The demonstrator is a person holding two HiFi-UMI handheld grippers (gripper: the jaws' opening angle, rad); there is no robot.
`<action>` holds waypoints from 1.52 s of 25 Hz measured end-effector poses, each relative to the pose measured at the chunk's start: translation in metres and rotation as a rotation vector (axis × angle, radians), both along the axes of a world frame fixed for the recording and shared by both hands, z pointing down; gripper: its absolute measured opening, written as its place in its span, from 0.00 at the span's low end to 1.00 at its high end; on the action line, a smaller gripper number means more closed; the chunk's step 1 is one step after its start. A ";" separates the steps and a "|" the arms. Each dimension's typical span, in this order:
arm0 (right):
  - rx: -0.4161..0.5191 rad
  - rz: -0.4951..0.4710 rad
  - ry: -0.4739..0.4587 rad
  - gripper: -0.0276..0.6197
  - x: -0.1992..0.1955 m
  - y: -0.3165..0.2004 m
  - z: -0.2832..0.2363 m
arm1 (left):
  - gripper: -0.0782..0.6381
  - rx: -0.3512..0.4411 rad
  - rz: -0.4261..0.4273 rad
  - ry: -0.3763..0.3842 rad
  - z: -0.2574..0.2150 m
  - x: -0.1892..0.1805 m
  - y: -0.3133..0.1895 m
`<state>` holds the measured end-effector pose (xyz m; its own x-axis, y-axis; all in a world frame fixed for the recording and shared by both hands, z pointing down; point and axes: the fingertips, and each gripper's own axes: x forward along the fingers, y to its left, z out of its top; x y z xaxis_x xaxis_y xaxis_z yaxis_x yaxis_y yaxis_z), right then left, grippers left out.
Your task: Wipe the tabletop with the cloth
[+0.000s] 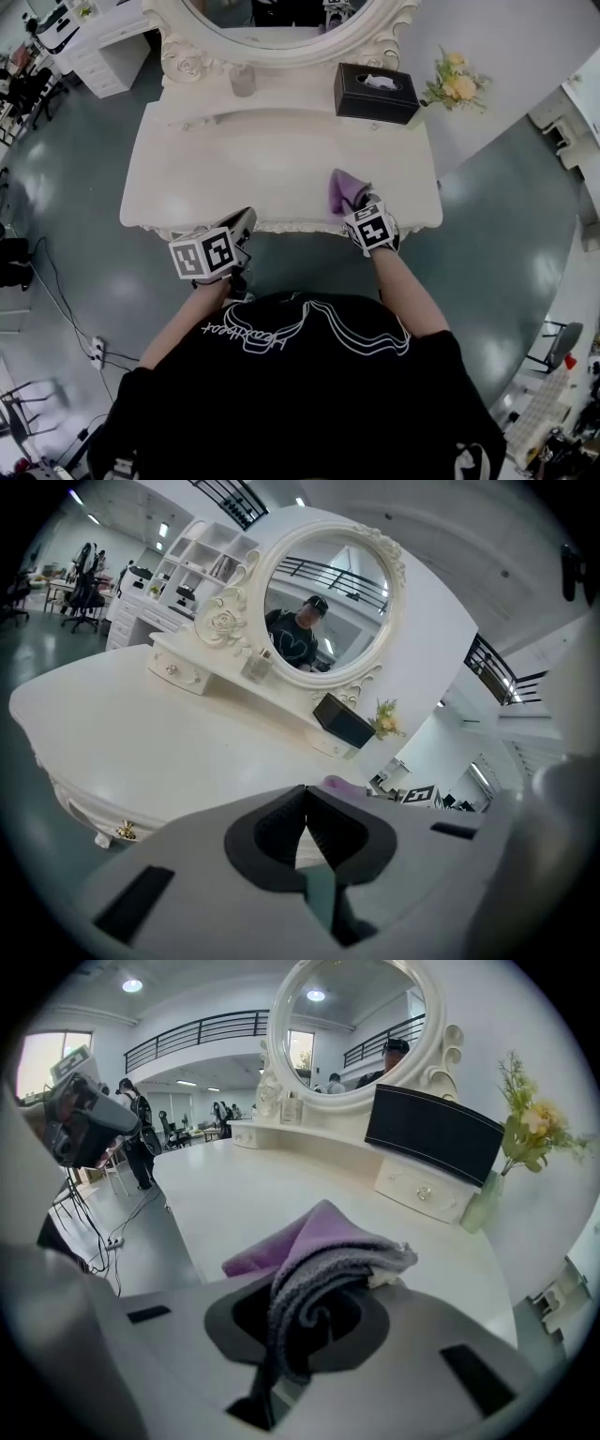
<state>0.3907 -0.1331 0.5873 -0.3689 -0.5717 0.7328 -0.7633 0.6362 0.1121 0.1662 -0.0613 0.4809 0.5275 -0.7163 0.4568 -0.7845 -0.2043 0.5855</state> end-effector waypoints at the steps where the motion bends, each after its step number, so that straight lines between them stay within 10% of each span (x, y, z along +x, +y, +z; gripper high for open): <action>1: 0.001 0.003 0.002 0.12 0.006 0.001 0.000 | 0.12 0.000 0.006 0.001 0.000 0.006 0.000; 38: -0.011 0.309 -0.013 0.12 0.250 0.015 0.001 | 0.12 -0.036 0.103 0.030 0.026 0.148 0.012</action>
